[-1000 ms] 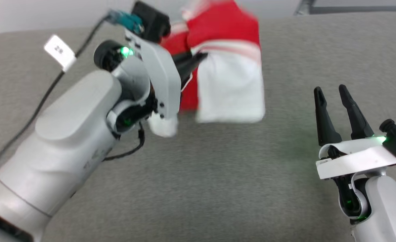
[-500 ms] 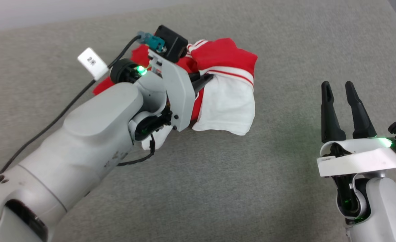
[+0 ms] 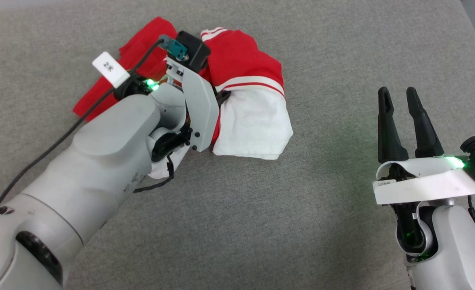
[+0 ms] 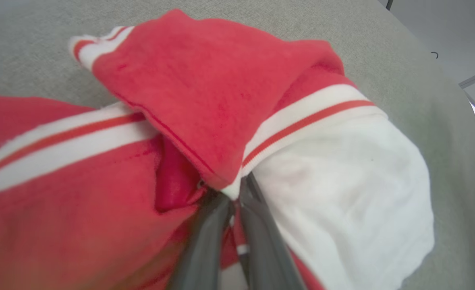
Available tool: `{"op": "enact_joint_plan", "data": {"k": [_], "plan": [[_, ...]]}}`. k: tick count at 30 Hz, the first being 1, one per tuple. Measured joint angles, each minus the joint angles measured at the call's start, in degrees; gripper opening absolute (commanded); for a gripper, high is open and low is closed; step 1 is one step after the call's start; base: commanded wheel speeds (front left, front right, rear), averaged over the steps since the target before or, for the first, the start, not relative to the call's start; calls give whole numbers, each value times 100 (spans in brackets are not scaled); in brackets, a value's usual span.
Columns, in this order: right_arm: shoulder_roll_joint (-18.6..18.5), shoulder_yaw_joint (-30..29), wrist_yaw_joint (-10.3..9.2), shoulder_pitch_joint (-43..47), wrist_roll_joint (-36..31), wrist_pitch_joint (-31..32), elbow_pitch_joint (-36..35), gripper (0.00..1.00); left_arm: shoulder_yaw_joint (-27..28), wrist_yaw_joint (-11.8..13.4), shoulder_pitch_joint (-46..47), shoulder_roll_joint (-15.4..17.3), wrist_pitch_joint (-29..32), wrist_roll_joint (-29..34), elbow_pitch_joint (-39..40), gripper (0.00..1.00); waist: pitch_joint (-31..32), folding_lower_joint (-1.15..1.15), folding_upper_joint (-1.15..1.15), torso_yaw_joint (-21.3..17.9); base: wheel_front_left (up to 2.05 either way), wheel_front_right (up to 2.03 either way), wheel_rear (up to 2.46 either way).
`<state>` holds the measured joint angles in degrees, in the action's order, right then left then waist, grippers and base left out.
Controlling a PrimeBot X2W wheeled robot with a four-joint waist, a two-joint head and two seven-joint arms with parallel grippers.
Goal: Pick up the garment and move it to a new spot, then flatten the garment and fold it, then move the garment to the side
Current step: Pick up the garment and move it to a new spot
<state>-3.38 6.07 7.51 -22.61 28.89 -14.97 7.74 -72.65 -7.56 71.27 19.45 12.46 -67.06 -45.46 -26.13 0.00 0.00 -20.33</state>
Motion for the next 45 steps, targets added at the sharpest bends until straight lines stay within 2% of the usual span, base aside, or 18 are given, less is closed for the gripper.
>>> {"op": "enact_joint_plan", "data": {"k": [1,2,8,15,21,28,34,38,45], "plan": [[2,-13,0,2,0,0,4,100,2,0,4,-4,21,-9,-3,47,-4,0,0,-3,0,0,0],[3,-29,0,2,-2,0,9,100,1,0,10,-5,46,-12,14,100,1,0,0,1,0,0,0],[-90,-20,-1,97,-93,0,136,100,-7,1,9,-2,-305,-557,330,100,130,0,0,143,0,0,0],[-424,1,-1,250,-222,0,370,100,115,3,-94,283,-1295,-953,925,100,470,0,0,537,0,0,0],[-695,19,-1,495,-290,0,614,100,167,3,-880,570,-2325,-1149,992,100,873,0,0,913,0,0,0],[-1029,-36,0,877,-293,0,940,100,602,3,-2168,957,-2739,-1405,949,100,1352,0,0,1376,0,0,0],[-1210,-181,-1,1185,-274,23,1003,100,2235,3,-3335,1158,-2761,-743,1089,100,1672,0,0,1812,0,0,0],[-1280,-213,0,1344,-274,89,989,100,3294,22,-4270,1226,-2760,14,1273,100,1900,0,0,2006,0,0,0],[-1413,-456,0,1681,-268,209,899,100,4866,396,-5735,1081,-2759,1647,2145,100,2252,0,0,2230,0,0,0]]}}
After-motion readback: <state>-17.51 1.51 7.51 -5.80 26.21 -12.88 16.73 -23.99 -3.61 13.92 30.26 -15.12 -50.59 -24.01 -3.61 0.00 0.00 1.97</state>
